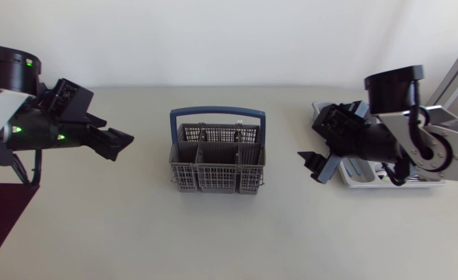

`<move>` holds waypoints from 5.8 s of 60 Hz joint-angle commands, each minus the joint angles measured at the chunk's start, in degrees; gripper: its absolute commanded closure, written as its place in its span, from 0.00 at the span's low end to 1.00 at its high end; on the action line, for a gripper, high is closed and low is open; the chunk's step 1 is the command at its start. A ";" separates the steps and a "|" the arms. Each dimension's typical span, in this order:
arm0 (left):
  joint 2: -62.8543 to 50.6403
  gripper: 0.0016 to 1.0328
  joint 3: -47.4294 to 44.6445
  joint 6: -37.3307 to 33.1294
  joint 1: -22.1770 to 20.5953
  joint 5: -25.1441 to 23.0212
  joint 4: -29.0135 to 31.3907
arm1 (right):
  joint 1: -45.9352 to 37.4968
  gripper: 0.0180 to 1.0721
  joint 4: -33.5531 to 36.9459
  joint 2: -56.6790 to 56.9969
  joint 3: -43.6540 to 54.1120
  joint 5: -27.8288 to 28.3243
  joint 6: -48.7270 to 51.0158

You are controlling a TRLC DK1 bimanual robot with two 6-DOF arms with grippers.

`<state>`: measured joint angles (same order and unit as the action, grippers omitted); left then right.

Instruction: Sort the cutlery from the basket into the organizer compartments.

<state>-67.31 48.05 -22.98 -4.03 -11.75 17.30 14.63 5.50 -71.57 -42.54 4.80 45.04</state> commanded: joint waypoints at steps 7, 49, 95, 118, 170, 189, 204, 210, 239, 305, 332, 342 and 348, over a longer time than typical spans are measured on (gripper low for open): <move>12.20 0.05 -4.20 1.10 1.75 -1.08 1.33 | -2.94 0.04 -0.40 10.84 5.28 -1.55 -2.76; 32.68 0.05 -12.98 4.79 11.77 -1.52 2.12 | -15.13 0.04 -0.40 44.87 18.88 1.12 -25.40; 55.17 0.05 -35.88 15.58 7.75 6.11 -11.82 | -14.67 0.04 -5.16 69.81 40.99 -4.41 -43.74; 67.31 0.05 -48.05 22.98 4.03 11.75 -17.30 | -14.63 0.04 -5.50 71.57 42.54 -4.80 -45.04; 67.31 0.05 -48.05 22.98 4.03 11.75 -17.30 | -14.63 0.04 -5.50 71.57 42.54 -4.80 -45.04; 67.31 0.05 -48.05 22.98 4.03 11.75 -17.30 | -14.63 0.04 -5.50 71.57 42.54 -4.80 -45.04; 67.31 0.05 -48.05 22.98 4.03 11.75 -17.30 | -14.63 0.04 -5.50 71.57 42.54 -4.80 -45.04; 67.31 0.05 -48.05 22.98 4.03 11.75 -17.30 | -14.63 0.04 -5.50 71.57 42.54 -4.80 -45.04; 67.31 0.05 -48.05 22.98 4.03 11.75 -17.30 | -14.63 0.04 -5.50 71.57 42.54 -4.80 -45.04; 67.31 0.05 -48.05 22.98 4.03 11.75 -17.30 | -14.63 0.04 -5.50 71.57 42.54 -4.80 -45.04; 67.31 0.05 -48.05 22.98 4.03 11.75 -17.30 | -14.63 0.04 -5.50 71.57 42.54 -4.80 -45.04; 67.31 0.05 -48.05 22.98 4.03 11.75 -17.30 | -14.63 0.04 -5.50 71.57 42.54 -4.80 -45.04; 67.31 0.05 -48.05 22.98 4.03 11.75 -17.30 | -14.63 0.04 -5.50 71.57 42.54 -4.80 -45.04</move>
<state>-0.36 1.19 -1.43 0.23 -0.30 0.93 -0.12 0.99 -0.27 -1.15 0.32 1.48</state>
